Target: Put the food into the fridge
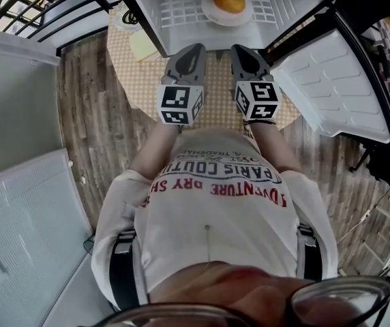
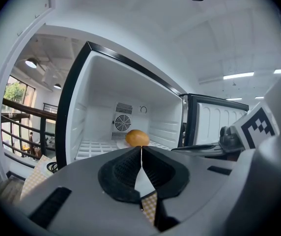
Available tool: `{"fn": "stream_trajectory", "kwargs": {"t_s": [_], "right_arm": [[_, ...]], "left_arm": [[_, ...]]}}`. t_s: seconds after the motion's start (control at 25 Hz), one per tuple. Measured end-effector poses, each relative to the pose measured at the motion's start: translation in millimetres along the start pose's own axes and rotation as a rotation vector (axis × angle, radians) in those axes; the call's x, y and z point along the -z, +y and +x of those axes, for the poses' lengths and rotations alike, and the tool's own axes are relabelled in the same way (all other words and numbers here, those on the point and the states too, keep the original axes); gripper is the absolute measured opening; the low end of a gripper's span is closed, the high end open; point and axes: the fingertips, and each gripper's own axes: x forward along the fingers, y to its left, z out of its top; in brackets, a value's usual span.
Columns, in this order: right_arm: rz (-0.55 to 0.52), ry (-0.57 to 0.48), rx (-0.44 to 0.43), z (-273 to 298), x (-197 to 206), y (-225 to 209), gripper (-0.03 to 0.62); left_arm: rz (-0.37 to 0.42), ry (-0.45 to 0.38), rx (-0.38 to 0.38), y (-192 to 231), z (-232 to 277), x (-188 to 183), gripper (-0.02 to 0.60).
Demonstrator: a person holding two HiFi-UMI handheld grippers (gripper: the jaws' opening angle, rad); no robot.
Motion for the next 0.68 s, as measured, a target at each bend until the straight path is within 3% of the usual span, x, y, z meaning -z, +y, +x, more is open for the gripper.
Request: {"fn": "stream_trajectory", "kwargs": {"t_s": [0.68], "right_arm": [[-0.01,0.01,-0.025,1.2,5.9,4.5,0.026]], "left_arm": [[-0.002,0.008,-0.021,2.1,-2.0,3.6,0.028]]}}
